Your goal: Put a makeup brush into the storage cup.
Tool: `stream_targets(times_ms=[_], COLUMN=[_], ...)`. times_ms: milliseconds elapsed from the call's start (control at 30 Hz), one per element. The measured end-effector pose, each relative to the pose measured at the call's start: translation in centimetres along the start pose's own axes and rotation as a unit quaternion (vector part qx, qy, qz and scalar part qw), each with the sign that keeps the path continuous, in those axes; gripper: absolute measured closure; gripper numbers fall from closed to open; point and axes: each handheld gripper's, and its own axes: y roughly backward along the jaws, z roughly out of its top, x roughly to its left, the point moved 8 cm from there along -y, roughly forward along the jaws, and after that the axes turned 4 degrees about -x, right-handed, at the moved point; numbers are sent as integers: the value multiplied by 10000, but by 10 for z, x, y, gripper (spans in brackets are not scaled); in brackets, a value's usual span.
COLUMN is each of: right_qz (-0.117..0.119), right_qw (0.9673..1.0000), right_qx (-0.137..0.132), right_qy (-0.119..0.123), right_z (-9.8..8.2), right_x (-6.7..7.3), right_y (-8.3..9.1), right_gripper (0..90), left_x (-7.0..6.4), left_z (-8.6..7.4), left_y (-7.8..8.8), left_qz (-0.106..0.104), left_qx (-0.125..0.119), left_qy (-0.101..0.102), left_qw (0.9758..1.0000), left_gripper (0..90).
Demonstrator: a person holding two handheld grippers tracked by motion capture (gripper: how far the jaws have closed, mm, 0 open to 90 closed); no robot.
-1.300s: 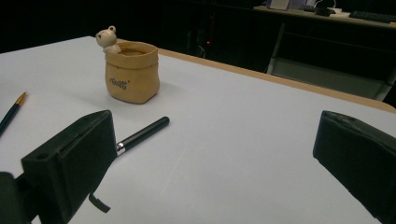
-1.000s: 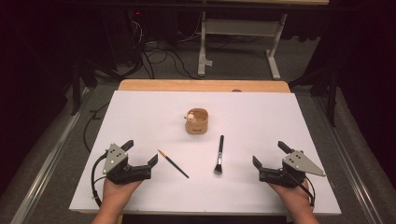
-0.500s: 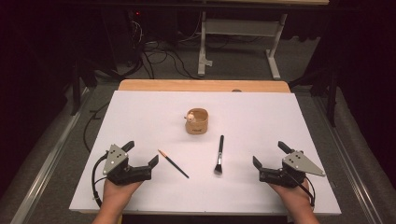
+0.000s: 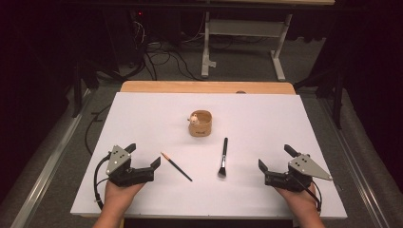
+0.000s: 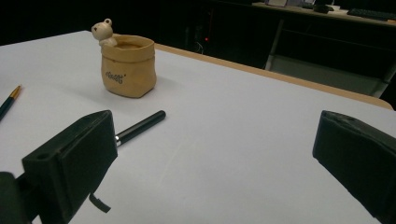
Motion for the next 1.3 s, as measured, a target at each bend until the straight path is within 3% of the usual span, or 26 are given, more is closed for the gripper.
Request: stream_targets(times_ms=[633,900,1300], right_qz=[-43,-43,-31], right_qw=[10000,10000,9999], right_qx=[-13,3,9], right_qy=[37,52,95], right_z=[0,0,0], right_x=[-2,-1,-1], right_y=[0,-1,-1], right_gripper=[13,13,13], left_x=[11,13,16], left_z=[-19,-26,-37], left_y=[-9,-12,-15], left_qz=[152,186,247], left_qx=[718,966,1387], left_qy=[86,98,94], left_qw=[9973,9951,9900], left_gripper=[7,8,9])
